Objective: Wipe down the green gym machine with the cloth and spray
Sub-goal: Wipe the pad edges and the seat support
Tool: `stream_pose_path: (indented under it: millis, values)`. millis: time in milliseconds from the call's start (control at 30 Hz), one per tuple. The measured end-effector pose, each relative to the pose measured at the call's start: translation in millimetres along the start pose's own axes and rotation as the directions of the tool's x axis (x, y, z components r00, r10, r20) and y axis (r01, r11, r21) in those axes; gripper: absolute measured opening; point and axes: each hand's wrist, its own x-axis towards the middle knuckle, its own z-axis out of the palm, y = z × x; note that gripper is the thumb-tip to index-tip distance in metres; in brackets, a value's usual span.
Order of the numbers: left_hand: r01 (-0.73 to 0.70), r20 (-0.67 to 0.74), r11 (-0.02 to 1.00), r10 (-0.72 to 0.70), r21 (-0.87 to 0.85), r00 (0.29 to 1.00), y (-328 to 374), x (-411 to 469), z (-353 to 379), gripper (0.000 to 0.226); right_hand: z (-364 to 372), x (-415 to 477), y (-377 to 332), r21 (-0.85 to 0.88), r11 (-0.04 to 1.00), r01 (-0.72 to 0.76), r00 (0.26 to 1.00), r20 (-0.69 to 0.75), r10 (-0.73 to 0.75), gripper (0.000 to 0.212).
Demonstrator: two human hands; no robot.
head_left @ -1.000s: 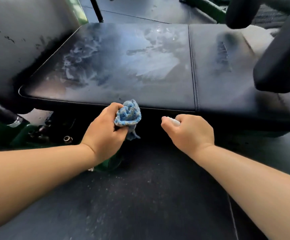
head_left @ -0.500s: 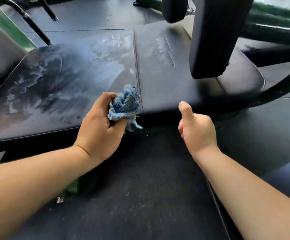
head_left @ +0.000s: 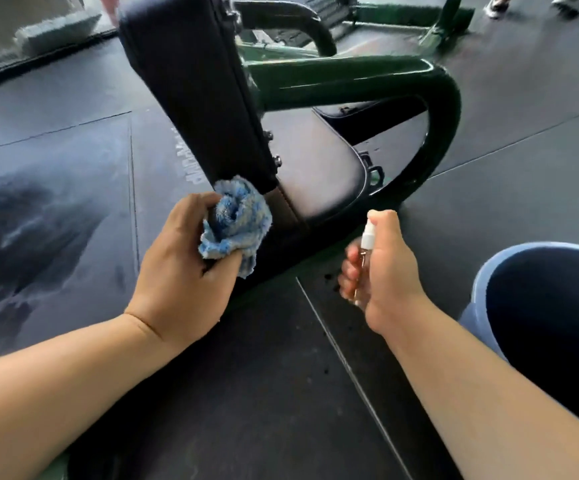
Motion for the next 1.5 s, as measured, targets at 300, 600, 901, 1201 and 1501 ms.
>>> stream_pose_path:
  millis: [300, 600, 901, 1201, 1501]
  values:
    - [-0.243, 0.001, 0.963, 0.245, 0.114, 0.97, 35.8, 28.8, 63.9, 0.051, -21.9, 38.7, -58.6, -0.05, 0.998, -0.032, 0.999, 0.036, 0.033, 0.043]
    - [-0.233, -0.031, 0.957, 0.242, 0.175, 0.97, 27.6, 48.9, 105.0, 0.049, -28.2, 73.6, -91.9, -0.205, 0.976, -0.07, 0.989, 0.11, 0.094, 0.052]
    - [-0.386, 0.031, 0.906, 0.387, 0.172, 0.922, 24.4, 35.1, 97.2, 0.046, -25.0, 34.6, 10.3, 0.025, 0.998, 0.064, 0.981, -0.187, -0.059, 0.033]
    - [-0.468, 0.236, 0.848, 0.416, 0.247, 0.878, -32.3, -56.0, 49.8, 0.038, -17.3, 16.4, 146.4, -0.591, 0.806, -0.026, 0.999, 0.016, 0.044, 0.001]
    - [-0.356, 0.246, 0.887, 0.29, 0.293, 0.925, -50.9, -82.7, 31.3, 0.054, -39.4, 12.6, 164.6, -0.911, 0.317, 0.263, 0.955, 0.293, 0.051, 0.047]
